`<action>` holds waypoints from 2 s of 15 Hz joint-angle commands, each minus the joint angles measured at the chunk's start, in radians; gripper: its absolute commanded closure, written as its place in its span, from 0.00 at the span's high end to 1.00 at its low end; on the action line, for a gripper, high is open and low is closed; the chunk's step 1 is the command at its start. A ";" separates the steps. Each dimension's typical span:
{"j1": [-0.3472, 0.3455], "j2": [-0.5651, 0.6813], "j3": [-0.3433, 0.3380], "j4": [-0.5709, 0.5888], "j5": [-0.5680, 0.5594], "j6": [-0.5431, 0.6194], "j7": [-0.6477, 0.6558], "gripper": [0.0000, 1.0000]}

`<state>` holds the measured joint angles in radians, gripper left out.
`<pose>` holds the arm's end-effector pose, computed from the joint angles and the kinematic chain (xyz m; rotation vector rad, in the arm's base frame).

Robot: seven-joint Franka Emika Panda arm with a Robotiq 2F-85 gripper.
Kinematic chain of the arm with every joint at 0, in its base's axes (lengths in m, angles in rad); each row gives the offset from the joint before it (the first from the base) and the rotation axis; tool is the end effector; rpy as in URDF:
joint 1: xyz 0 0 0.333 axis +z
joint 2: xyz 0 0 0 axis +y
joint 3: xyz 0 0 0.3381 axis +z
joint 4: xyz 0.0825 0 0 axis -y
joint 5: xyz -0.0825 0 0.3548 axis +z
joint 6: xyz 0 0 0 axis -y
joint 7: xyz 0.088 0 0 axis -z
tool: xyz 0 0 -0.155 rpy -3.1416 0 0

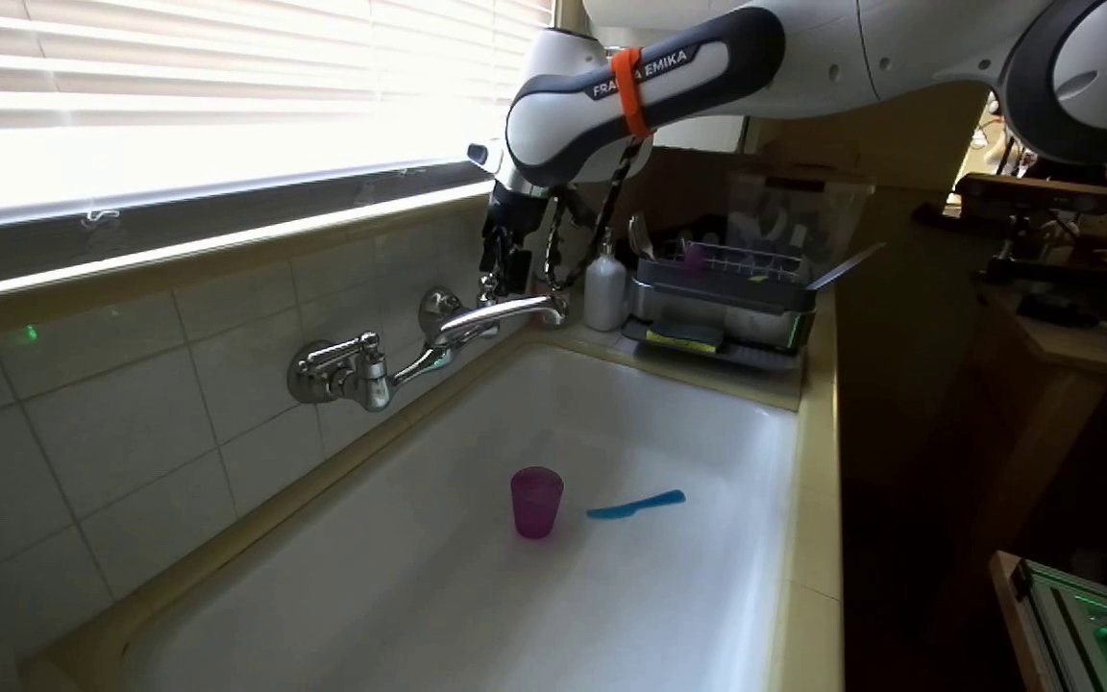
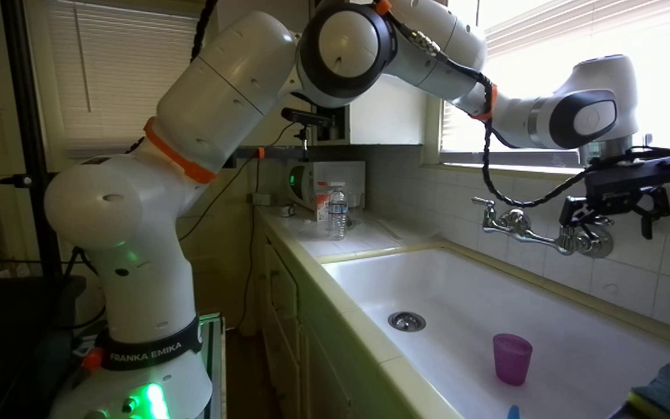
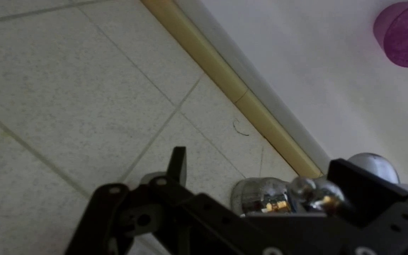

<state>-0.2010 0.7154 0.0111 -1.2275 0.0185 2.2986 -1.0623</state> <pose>0.7667 -0.1487 0.3673 2.6537 1.2147 0.4446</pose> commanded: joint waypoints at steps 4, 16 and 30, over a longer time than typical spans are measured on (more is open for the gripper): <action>0.018 -0.053 -0.017 -0.061 -0.022 0.031 0.153 1.00; 0.050 -0.183 -0.029 -0.155 -0.065 -0.220 0.391 1.00; 0.029 -0.383 -0.033 -0.382 -0.040 -0.288 0.584 1.00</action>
<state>-0.1700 0.4206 -0.0161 -1.4957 -0.0294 2.0196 -0.5142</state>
